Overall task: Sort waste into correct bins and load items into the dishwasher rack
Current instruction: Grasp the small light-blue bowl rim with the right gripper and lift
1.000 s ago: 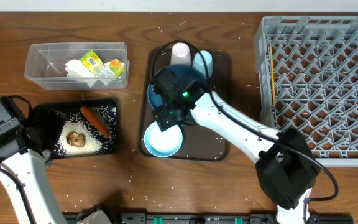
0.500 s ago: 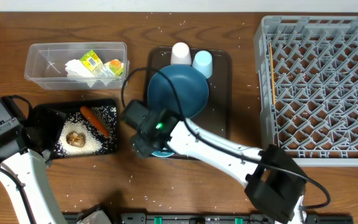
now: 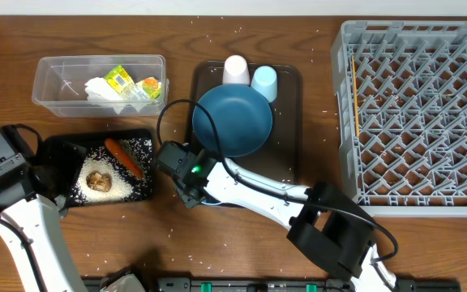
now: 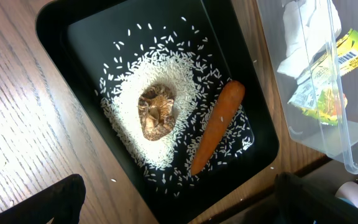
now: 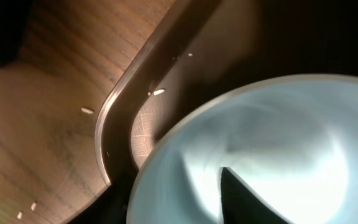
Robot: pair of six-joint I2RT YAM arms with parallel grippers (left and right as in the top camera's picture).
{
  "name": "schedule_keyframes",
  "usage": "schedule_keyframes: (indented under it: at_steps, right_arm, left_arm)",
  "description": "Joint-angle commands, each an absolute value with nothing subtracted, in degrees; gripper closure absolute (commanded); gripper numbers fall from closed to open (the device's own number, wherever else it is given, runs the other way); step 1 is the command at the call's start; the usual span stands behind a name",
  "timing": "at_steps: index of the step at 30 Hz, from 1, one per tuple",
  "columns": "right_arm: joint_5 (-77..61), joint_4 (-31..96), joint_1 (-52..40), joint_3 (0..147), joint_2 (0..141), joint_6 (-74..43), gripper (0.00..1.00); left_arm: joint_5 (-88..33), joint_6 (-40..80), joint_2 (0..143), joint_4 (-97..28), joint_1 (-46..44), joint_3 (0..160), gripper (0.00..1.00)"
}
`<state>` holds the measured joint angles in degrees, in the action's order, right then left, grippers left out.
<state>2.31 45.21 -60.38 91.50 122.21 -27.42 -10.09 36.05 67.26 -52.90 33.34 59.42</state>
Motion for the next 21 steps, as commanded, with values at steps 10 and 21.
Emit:
schedule_keyframes:
  at_steps: [10, 21]
  right_arm:
    - [-0.08, 44.27, -61.17, 92.16, 121.93, -28.45, 0.94]
    - [-7.73, 44.8, -61.14, 96.49, 121.45, -28.69, 0.99]
  left_arm:
    - [-9.39, 36.32, 66.98, -53.1, 33.63, 59.09, 0.02]
    - [-9.39, 36.29, 66.98, -53.1, 33.63, 59.09, 0.02]
